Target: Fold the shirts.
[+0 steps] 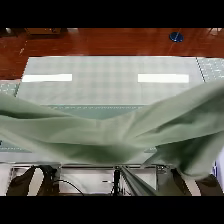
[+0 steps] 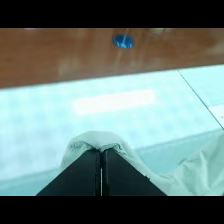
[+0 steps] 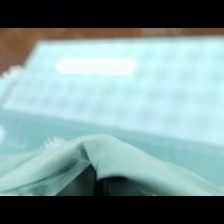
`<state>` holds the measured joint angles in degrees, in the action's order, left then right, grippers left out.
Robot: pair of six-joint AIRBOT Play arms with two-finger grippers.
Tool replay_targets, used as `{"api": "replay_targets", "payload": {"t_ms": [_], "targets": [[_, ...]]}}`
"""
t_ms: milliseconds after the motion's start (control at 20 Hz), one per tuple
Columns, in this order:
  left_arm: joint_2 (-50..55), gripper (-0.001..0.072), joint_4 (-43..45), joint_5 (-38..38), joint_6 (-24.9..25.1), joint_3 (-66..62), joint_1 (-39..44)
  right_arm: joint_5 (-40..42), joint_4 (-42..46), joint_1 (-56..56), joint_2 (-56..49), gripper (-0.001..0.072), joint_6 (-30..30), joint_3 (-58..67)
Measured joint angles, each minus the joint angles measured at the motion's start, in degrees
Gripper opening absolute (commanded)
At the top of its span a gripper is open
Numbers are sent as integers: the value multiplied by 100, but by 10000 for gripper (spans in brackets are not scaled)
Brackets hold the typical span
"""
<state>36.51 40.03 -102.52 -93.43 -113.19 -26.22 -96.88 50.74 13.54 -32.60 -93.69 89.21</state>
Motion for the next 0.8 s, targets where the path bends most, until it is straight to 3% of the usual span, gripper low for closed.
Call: {"api": "replay_targets", "payload": {"t_ms": [250,400,600,800], "targets": [[-468,25,476,-210,299,2651,24,-612,1366,-177,-376,31,431,-911],[-481,25,826,144,651,4699,90,-39,1698,-240,-894,31,750,-1692],[98,25,990,2081,1069,6404,636,1681,1718,-463,-2197,32,1434,-2186],[1314,27,1060,4260,1355,6861,1440,3467,1523,-726,-3637,32,2033,-2326]]}}
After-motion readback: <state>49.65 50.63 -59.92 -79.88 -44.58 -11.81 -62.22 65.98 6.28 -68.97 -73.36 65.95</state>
